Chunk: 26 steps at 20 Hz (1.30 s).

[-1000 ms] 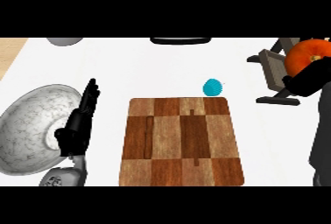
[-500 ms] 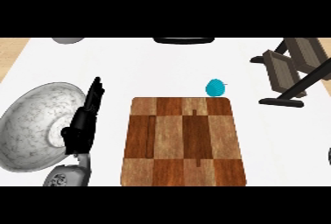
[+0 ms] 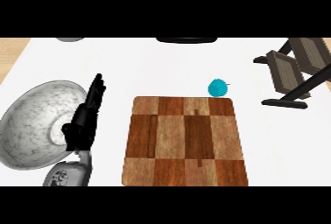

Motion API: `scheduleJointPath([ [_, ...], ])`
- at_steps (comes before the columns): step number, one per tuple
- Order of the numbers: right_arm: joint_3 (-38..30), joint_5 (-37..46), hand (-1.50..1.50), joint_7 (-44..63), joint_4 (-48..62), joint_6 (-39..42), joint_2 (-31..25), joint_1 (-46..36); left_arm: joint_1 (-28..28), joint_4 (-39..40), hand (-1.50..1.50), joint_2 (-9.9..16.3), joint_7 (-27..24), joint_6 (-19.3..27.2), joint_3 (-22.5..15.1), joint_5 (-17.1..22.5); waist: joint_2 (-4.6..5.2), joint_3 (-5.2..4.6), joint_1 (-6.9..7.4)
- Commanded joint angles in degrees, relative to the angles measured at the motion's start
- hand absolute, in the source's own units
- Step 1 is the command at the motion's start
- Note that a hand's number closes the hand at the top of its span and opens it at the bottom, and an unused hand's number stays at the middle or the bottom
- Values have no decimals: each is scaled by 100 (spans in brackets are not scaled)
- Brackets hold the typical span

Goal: Pick the squash from the cutting board and place it in the tiered basket

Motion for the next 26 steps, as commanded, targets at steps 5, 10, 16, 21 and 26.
scheduleJointPath([
  [5,371,-11,150,-371,1380,-1375,-633,73,-371,145,0,100,129,-75,215,101,32,3,7],
  [10,696,66,150,-880,2099,-2186,-992,434,-60,55,0,6,-11,7,42,-35,36,5,23],
  [16,961,186,150,-1406,3196,-2599,-1638,202,-215,-61,0,-14,221,-5,13,-53,36,3,47],
  [21,-232,-186,-150,-597,3615,-3514,-1451,401,-131,3,0,-45,64,-60,44,63,61,10,104],
  [26,-573,-653,-150,-910,3972,-3705,-1643,456,104,-36,0,-118,-127,5,-31,10,21,9,31],
])
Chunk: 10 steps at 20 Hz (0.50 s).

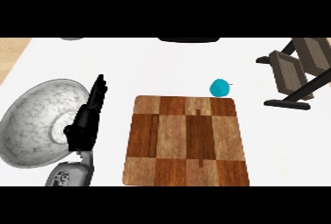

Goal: Pick the squash from the cutting board and place it in the tiered basket

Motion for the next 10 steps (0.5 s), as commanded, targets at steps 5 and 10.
scheduleJointPath([
  [5,-863,-611,-150,149,85,-1423,31,94,-129,-53,0,57,246,-1,42,76,7,3,-4],
  [10,-1139,-709,-150,645,-176,-1517,-585,-23,16,-148,0,78,165,60,53,21,-41,1,-102],
])
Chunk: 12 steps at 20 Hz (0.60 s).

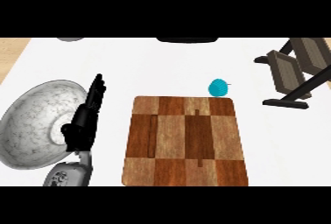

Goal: Pick the squash from the cutting board and place it in the tiered basket

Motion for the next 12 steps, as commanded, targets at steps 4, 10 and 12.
scheduleJointPath([
  [4,-779,-436,-150,437,-263,-25,-988,138,-111,226,0,32,-92,20,150,38,-33,2,-197],
  [10,-1555,-1083,-150,417,-756,760,-1839,840,11,-150,0,60,169,16,130,44,-77,6,-255],
  [12,-1997,-1367,-150,30,-870,1263,-2293,1338,362,-168,0,58,11,78,117,-3,-96,14,-330],
])
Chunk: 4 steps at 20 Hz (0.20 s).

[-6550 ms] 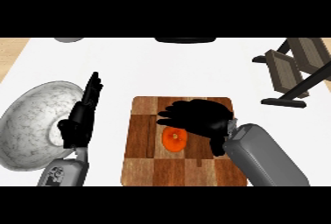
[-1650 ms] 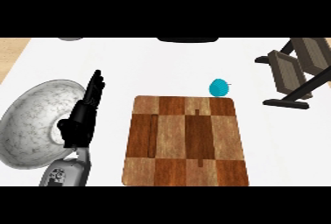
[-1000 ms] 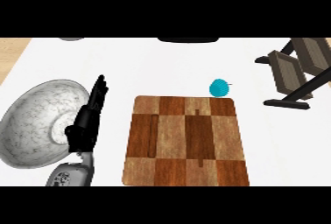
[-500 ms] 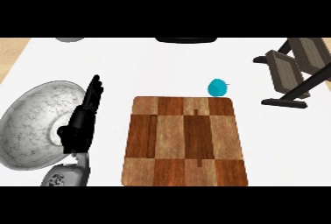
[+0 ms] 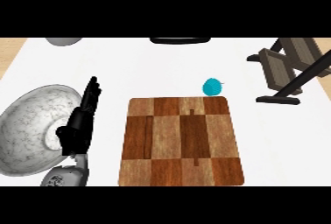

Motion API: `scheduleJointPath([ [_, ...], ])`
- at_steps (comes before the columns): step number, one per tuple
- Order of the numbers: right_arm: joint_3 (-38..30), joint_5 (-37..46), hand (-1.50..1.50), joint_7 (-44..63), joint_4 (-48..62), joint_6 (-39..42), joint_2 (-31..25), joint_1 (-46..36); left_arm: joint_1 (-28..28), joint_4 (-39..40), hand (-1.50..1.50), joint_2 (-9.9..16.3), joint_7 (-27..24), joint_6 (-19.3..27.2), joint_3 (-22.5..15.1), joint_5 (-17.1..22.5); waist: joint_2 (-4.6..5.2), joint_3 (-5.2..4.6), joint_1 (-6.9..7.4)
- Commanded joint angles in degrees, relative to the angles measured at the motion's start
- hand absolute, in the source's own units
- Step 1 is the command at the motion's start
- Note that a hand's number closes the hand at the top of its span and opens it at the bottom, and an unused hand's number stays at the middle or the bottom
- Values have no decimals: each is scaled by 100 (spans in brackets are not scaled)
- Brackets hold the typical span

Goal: Pick the squash from the cutting board and place it in the tiered basket

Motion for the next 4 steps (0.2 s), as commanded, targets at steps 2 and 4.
scheduleJointPath([
  [2,-1083,-668,-150,-453,-422,799,-582,1187,352,42,0,-53,-303,101,-13,-61,-8,7,-82],
  [4,-1459,-959,-150,-448,-532,1400,-928,1322,24,187,0,133,-183,-28,267,117,-11,4,-151],
])
